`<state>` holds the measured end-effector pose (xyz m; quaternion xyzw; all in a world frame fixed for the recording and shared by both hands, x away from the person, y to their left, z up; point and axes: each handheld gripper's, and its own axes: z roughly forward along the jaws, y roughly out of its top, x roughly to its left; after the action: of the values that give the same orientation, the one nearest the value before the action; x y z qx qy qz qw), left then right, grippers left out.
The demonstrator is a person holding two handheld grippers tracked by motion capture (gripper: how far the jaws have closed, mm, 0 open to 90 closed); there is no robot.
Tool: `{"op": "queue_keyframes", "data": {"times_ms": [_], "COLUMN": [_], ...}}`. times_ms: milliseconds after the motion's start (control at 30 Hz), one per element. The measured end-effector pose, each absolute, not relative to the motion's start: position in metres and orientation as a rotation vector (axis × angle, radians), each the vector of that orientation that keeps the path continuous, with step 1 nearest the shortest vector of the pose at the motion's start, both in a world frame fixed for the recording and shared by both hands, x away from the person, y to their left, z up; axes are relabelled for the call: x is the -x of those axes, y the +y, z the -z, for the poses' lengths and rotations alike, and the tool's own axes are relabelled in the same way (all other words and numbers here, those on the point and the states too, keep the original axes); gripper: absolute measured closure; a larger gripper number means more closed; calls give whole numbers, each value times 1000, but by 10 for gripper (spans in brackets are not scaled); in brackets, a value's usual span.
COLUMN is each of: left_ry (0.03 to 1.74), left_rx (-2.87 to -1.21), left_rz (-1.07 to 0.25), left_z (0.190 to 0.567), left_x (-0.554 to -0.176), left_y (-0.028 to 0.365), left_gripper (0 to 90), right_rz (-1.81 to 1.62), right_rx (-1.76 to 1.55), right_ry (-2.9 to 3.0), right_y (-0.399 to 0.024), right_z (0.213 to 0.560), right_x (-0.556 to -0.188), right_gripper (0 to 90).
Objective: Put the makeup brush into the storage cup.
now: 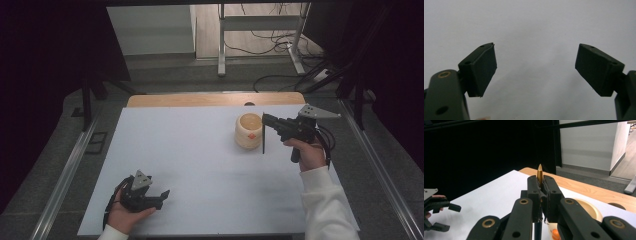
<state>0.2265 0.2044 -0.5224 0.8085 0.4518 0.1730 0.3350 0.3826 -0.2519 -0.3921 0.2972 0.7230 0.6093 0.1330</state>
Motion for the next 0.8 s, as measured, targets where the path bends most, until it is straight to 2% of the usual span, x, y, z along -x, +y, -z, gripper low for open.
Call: {"op": "queue_keyframes", "data": {"times_ms": [800], "left_ry": [1178], "left_rx": [-2107], "left_rz": [-448], "left_z": [522], "left_x": [-226], "left_y": [205], "left_gripper": [180], "right_rz": [-1760], "right_rx": [-888], "right_ry": [2085], "right_y": [-251], "right_z": [381], "right_x": [-402], "right_gripper": [855]}}
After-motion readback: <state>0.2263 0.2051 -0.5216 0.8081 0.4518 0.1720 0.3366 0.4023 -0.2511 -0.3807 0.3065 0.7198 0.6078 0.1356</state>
